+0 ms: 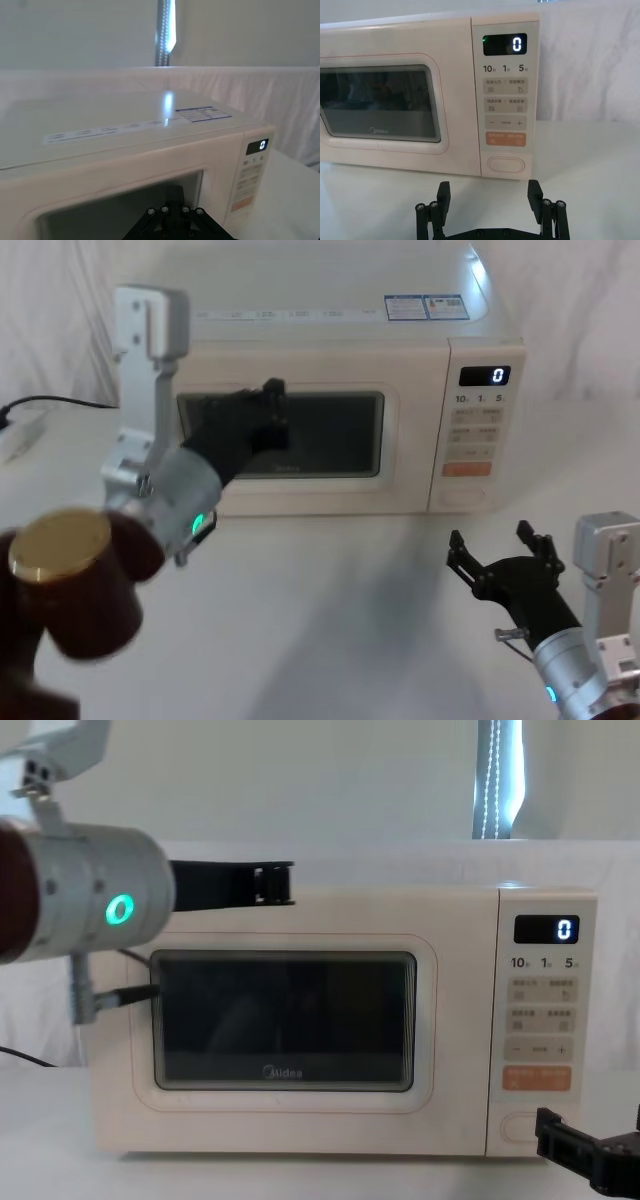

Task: Press the button to open the microwave door with one hand; close the microwave door with the other hand.

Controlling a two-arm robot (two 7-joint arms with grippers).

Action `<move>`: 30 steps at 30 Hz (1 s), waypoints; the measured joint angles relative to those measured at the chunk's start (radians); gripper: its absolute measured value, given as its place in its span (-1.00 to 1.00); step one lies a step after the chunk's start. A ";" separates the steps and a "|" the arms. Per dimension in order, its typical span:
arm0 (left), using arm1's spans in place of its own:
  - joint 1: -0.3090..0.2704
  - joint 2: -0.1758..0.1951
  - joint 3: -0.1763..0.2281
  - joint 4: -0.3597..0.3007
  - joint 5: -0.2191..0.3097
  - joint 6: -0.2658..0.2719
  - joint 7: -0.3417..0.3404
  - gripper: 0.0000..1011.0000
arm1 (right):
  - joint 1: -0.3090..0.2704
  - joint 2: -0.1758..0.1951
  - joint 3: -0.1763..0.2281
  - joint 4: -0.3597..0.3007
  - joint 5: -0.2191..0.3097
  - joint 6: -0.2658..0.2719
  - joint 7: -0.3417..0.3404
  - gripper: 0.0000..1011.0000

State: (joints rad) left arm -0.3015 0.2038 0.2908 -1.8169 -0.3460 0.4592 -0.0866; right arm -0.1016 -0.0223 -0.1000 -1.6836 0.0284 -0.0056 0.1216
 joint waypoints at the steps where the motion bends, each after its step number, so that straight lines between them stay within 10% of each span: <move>1: 0.015 0.004 -0.003 -0.014 0.007 -0.005 0.005 -1.00 | 0.000 0.000 0.000 0.000 0.000 0.000 0.000 0.98; 16: 0.348 0.032 -0.139 -0.196 0.049 -0.117 0.065 -1.00 | 0.000 0.000 0.000 0.000 0.000 0.000 0.000 0.98; 30: 0.523 0.010 -0.255 -0.228 0.052 -0.195 0.063 -1.00 | 0.000 0.000 0.000 0.000 0.000 0.000 0.000 0.98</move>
State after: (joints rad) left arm 0.2216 0.2135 0.0358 -2.0451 -0.2936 0.2638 -0.0236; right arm -0.1015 -0.0223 -0.0999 -1.6836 0.0284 -0.0057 0.1217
